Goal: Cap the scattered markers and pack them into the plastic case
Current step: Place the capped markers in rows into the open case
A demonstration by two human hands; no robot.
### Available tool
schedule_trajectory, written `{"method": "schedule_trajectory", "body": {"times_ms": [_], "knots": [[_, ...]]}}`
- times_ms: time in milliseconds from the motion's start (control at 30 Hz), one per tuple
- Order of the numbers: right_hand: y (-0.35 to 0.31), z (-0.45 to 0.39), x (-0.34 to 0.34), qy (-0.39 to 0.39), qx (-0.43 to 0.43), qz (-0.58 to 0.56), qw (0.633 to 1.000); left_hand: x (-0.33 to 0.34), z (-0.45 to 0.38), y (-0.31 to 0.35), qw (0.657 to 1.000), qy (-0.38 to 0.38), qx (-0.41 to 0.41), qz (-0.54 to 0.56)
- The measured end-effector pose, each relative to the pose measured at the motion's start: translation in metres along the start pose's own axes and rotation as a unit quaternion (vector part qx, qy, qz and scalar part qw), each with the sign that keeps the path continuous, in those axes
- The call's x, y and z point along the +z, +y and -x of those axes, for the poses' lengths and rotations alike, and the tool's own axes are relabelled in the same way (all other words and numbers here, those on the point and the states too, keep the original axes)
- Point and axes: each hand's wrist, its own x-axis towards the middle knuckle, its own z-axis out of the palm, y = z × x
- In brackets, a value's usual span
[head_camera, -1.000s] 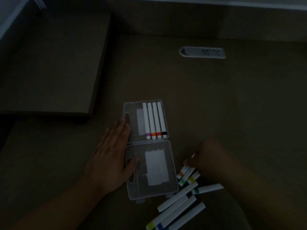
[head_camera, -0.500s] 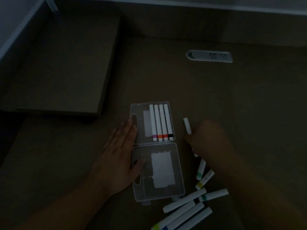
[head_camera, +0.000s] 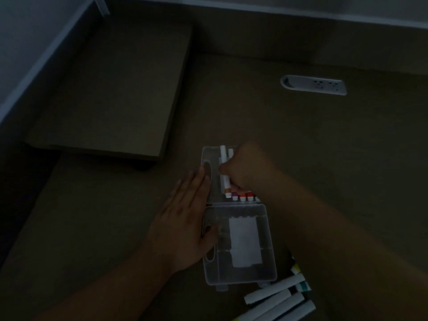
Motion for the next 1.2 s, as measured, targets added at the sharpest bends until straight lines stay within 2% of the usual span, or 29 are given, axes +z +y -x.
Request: {"method": "schedule_trajectory", "body": {"times_ms": [133, 467, 700, 1200], "knots": [[-0.003, -0.002, 0.002, -0.001, 0.005, 0.066, 0.998, 0.001, 0.0, -0.001, 1.0, 0.002, 0.003, -0.005], [0.0, -0.013, 0.003, -0.037, 0.016, 0.063, 0.997, 0.0, 0.0, 0.0, 1.0, -0.006, -0.009, 0.006], [-0.008, -0.014, -0.007, -0.123, 0.126, 0.005, 0.984, -0.004, 0.0, 0.001, 1.0, -0.015, -0.009, 0.0], [-0.005, -0.012, -0.008, -0.123, 0.09, 0.009, 0.988, -0.002, -0.001, 0.0, 1.0, -0.021, -0.011, -0.008]]}}
